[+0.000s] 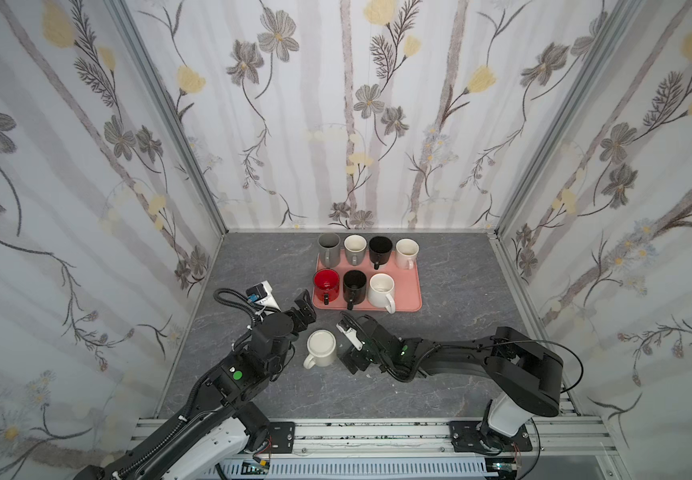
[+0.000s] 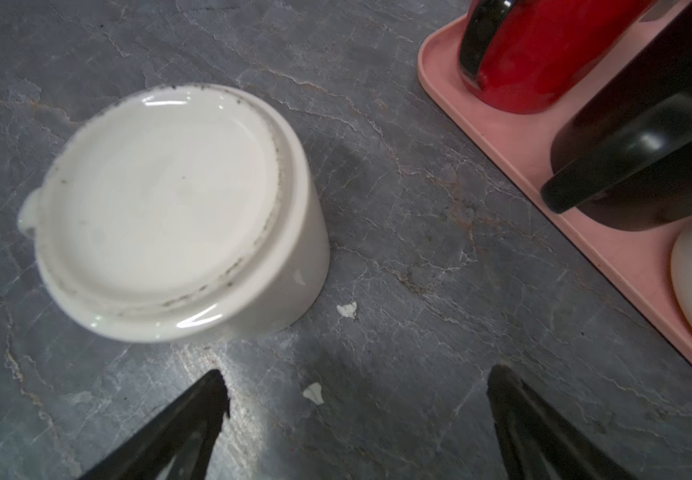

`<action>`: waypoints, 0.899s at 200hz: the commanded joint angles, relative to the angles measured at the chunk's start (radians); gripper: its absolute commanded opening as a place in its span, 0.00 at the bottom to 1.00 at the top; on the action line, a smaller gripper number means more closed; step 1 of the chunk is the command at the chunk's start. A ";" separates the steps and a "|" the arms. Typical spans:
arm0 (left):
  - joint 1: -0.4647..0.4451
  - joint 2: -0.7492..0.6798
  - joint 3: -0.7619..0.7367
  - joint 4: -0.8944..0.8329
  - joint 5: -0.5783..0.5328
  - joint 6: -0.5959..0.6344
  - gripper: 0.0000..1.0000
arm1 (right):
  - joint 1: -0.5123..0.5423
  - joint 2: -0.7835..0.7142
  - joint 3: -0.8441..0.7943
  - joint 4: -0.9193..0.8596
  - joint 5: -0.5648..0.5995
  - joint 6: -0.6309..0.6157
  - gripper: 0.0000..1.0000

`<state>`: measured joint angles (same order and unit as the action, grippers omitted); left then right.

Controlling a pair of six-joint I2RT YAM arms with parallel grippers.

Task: Turn the mug right side up
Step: 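Reach the right gripper to the upside-down cream mug and grasp it, then tip the cream mug up with the right gripper while the left gripper approaches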

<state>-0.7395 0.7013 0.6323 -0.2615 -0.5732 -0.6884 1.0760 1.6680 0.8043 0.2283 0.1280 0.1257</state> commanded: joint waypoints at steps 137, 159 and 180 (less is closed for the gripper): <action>-0.276 0.131 -0.027 -0.557 0.226 -0.407 0.65 | -0.098 -0.154 -0.150 0.166 -0.021 0.123 0.98; -0.282 0.161 -0.061 -0.485 0.240 -0.375 0.61 | -0.109 -0.163 -0.166 0.186 -0.028 0.126 0.98; -0.284 0.231 -0.075 -0.410 0.237 -0.340 0.60 | -0.118 -0.174 -0.173 0.189 -0.034 0.129 0.98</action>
<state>-1.0203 0.8806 0.5697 -0.7471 -0.3336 -1.0496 0.9653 1.5108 0.6395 0.3626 0.1036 0.2459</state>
